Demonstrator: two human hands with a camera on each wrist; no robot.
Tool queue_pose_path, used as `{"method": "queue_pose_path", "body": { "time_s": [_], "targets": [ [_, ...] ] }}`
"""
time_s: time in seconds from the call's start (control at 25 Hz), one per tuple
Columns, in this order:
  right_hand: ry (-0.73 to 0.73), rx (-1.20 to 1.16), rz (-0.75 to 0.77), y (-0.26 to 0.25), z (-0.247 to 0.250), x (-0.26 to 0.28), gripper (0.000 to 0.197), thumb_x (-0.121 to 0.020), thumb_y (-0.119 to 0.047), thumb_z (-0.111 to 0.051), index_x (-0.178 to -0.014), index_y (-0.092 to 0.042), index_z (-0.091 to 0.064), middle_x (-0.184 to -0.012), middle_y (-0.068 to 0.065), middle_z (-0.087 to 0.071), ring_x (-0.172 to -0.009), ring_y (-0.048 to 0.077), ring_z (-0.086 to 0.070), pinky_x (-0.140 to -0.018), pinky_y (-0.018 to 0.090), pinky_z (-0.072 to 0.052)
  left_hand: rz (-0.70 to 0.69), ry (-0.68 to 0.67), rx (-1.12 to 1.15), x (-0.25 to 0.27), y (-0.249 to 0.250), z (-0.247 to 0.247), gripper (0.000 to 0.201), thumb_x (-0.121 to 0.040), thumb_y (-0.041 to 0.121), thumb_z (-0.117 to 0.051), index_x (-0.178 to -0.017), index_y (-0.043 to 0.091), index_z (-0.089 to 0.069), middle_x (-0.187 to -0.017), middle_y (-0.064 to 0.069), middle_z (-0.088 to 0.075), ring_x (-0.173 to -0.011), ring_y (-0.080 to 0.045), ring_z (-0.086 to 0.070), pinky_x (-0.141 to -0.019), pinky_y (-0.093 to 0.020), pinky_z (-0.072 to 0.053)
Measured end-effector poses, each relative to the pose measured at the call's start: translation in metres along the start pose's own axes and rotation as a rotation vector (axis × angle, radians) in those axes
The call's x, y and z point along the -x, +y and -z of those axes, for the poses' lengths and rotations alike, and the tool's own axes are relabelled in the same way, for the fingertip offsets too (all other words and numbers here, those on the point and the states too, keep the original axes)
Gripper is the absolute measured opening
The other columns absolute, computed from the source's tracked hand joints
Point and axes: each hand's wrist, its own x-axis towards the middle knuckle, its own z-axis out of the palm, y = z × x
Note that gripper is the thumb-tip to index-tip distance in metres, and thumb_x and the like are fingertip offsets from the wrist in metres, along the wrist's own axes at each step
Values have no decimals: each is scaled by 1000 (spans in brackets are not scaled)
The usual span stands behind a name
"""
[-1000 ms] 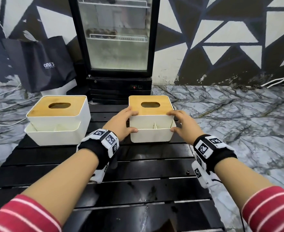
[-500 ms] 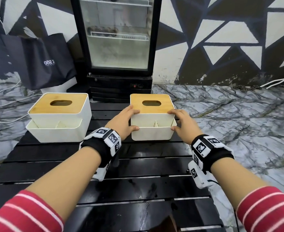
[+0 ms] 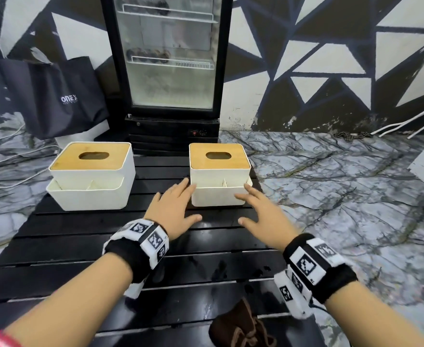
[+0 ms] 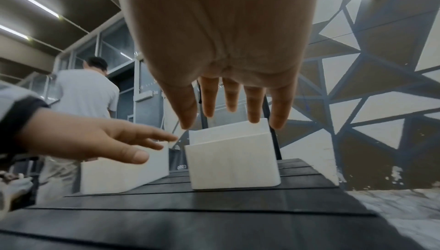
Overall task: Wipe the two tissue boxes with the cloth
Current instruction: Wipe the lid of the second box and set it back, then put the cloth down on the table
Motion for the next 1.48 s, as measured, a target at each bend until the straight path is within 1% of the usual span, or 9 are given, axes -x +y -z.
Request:
{"method": "queue_pose_path", "body": {
  "time_s": [0.28,0.44,0.6,0.76,0.88,0.96,1.08,1.2,1.48],
  "targets": [
    [-79,-120,119,-30,-46,103,40,-88,-19,-56,-125,-33,-48,-138,-21,-30,-134,2,-26,-108,12,-14,82,-208,-61,98,-9,-27,77,-89,62,-40,-151,30,-6,-159,7,5,-147,-14,-4,-118,-42,-11],
    [-139,-97,56,-40,-71,129,35,-91,-29,-49,-126,-34,-48,-143,-17,-33,-137,7,-23,-114,24,-17,109,-279,-48,110,-14,-36,81,-87,65,-40,-151,31,-4,-159,5,7,-147,-17,0,-118,-44,-9],
    [-326,101,-18,-38,-87,141,60,-75,-61,-34,-131,-41,-38,-149,-16,-24,-142,13,-10,-115,38,-16,129,-392,-29,109,-20,-47,92,-80,71,-47,-149,36,2,-158,6,14,-147,-19,9,-118,-48,-7],
    [-374,182,44,-37,-88,143,54,-87,-17,-50,-135,-36,-35,-151,-11,-21,-140,20,-12,-115,30,-13,133,-407,-20,110,-21,-52,99,-77,69,-53,-149,36,5,-157,5,19,-145,-20,15,-117,-51,-1],
    [-240,84,123,-44,-78,123,52,-87,-8,-51,-134,-26,-41,-145,-3,-35,-134,21,-26,-108,15,-10,131,-409,-16,111,-20,-53,99,-78,69,-53,-149,35,7,-157,5,21,-145,-20,17,-116,-51,2],
    [-171,78,77,-47,-75,109,60,-89,-20,-54,-141,-27,-27,-152,-1,-21,-140,23,-14,-114,24,-7,135,-409,-12,111,-20,-52,99,-78,69,-53,-149,35,7,-157,5,21,-145,-20,18,-116,-51,2],
    [-369,268,-48,-50,-89,104,67,-93,-26,-46,-144,-33,-4,-155,0,7,-141,30,9,-115,48,-8,138,-408,-5,111,-20,-54,100,-77,69,-54,-149,35,7,-157,5,22,-145,-20,18,-116,-51,4],
    [-498,315,-73,-50,-97,100,71,-93,-8,-37,-144,-33,6,-154,2,17,-139,35,16,-115,50,-4,137,-418,-3,111,-20,-54,100,-77,68,-54,-149,35,9,-156,5,23,-144,-19,19,-116,-51,5],
    [-470,336,-117,-64,-100,66,80,-85,7,-37,-145,-27,5,-155,-1,12,-141,31,14,-112,52,-8,147,-433,-23,109,-19,-56,100,-78,68,-52,-148,33,11,-156,4,25,-144,-20,20,-116,-52,5]
  ]
}}
